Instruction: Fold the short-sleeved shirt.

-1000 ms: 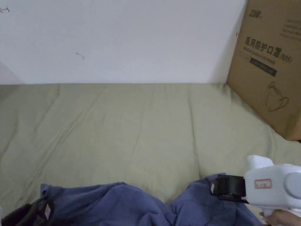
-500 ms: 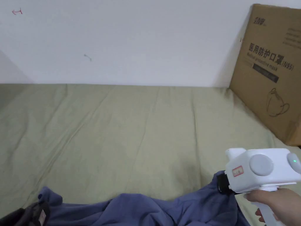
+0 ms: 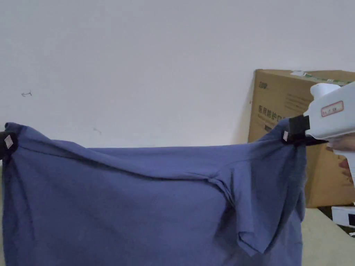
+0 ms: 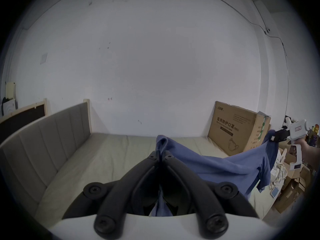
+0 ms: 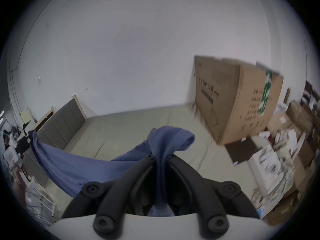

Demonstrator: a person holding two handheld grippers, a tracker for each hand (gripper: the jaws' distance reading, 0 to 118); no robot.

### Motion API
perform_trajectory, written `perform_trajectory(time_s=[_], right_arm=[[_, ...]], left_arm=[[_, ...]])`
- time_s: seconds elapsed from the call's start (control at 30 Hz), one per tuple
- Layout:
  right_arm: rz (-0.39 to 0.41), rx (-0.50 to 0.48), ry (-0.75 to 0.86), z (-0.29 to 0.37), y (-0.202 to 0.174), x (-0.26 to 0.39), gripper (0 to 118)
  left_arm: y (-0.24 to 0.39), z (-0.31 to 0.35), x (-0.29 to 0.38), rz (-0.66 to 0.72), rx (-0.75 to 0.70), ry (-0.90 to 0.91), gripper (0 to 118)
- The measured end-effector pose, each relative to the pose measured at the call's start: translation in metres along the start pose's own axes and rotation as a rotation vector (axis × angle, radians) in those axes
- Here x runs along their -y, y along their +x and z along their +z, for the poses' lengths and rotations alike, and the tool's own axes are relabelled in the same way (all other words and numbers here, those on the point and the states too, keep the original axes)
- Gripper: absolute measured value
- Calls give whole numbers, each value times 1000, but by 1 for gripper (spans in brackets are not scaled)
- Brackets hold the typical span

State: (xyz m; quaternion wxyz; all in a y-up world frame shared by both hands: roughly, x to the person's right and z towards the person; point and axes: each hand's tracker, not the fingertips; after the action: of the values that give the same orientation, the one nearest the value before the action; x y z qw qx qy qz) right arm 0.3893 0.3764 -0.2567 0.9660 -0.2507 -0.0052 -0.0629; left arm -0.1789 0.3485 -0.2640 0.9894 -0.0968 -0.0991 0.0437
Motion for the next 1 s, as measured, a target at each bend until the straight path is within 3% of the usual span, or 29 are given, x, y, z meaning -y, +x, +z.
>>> perform_trajectory(time_s=[0.1, 0.33, 0.57, 0.8, 0.93, 1.0], right_arm=[[58, 51, 58, 3, -9, -44, 5], [43, 81, 161, -25, -20, -123, 5], [95, 131, 236, -73, -31, -130, 5], [57, 143, 148, -126, -20, -49, 5], [2, 120, -57, -155, 0, 59, 5], [29, 117, -171, -163, 14, 121, 5]], left_arm=[[8, -21, -40, 14, -21, 19, 1], [13, -73, -91, 103, -98, 86, 1], [10, -119, -84, 119, -151, 147, 1], [9, -126, -13, 83, -141, 59, 1], [-3, -116, 77, 67, -115, -215, 1], [-5, -97, 130, 61, -48, -359, 1]])
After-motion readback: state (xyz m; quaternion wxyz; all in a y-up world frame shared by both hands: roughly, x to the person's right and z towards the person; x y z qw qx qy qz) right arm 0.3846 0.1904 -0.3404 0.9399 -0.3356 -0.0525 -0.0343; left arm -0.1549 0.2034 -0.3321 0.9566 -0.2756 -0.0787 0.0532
